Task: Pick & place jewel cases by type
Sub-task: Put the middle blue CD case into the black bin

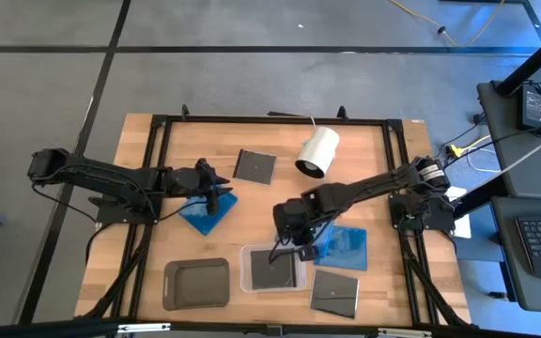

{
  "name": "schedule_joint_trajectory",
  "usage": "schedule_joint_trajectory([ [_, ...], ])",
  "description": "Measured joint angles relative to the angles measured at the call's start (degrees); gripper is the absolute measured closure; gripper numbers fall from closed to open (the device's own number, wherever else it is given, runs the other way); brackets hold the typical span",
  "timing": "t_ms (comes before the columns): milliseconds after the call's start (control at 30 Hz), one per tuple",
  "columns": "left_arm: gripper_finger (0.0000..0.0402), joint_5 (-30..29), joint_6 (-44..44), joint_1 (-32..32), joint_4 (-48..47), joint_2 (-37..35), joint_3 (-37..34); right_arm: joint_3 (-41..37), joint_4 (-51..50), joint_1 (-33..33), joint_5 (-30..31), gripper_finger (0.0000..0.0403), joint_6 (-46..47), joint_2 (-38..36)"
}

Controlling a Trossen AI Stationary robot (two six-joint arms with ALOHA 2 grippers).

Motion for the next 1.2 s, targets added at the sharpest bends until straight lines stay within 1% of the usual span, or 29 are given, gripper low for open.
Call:
schedule_joint_trajectory([
  [133, 0.0279, 0.2, 0.0, 0.0, -0.7, 0.0, 0.0, -9.8, 7.2, -0.8, 0.2, 0.0311, 5.2, -5.9],
  [300, 0.0279, 0.9, -0.7, 0.0, -0.5, 0.0, 0.0, -23.6, 18.9, -2.3, 0.6, 0.0311, 10.7, -18.0],
  [367, 0.0279, 1.9, -1.8, 0.0, 0.7, 0.0, 0.0, -29.7, 24.6, -2.4, 4.2, 0.0311, 13.6, -22.6],
  [467, 0.0279, 4.6, -2.1, 0.0, 5.9, 0.8, 0.0, -37.8, 31.6, -2.3, 11.6, 0.0311, 19.4, -28.1],
  [533, 0.0279, 7.6, -2.1, 0.0, 9.6, 1.9, 0.0, -42.3, 33.7, -2.3, 13.9, 0.0311, 23.1, -30.6],
  [633, 0.0279, 10.8, -2.1, 0.0, 14.7, 5.1, 0.0, -47.6, 35.7, -2.4, 14.1, 0.0311, 26.8, -32.7],
  [800, 0.0279, 11.7, -2.2, 0.6, 24.8, 13.3, 0.2, -51.8, 38.5, -2.4, 14.1, 0.03, 34.5, -33.3],
  [867, 0.0279, 13.0, -2.2, 1.2, 29.8, 16.9, 0.2, -52.4, 38.4, -2.6, 14.1, 0.0285, 36.4, -33.3],
  [933, 0.0279, 16.7, -2.2, 2.3, 32.8, 20.2, 0.7, -52.5, 38.3, -2.7, 14.1, 0.0262, 37.1, -33.3],
  [1033, 0.0279, 22.8, -2.2, 4.0, 33.2, 24.4, 3.3, -52.3, 38.1, -3.2, 14.1, 0.0215, 37.0, -33.3],
  [1133, 0.0279, 25.2, -2.1, 5.0, 33.2, 29.0, 6.7, -52.2, 38.0, -3.8, 14.1, 0.0165, 34.9, -33.3],
  [1200, 0.0279, 26.0, -2.0, 5.5, 33.2, 32.2, 9.3, -52.2, 37.5, -4.3, 14.1, 0.014, 35.9, -33.3],
])
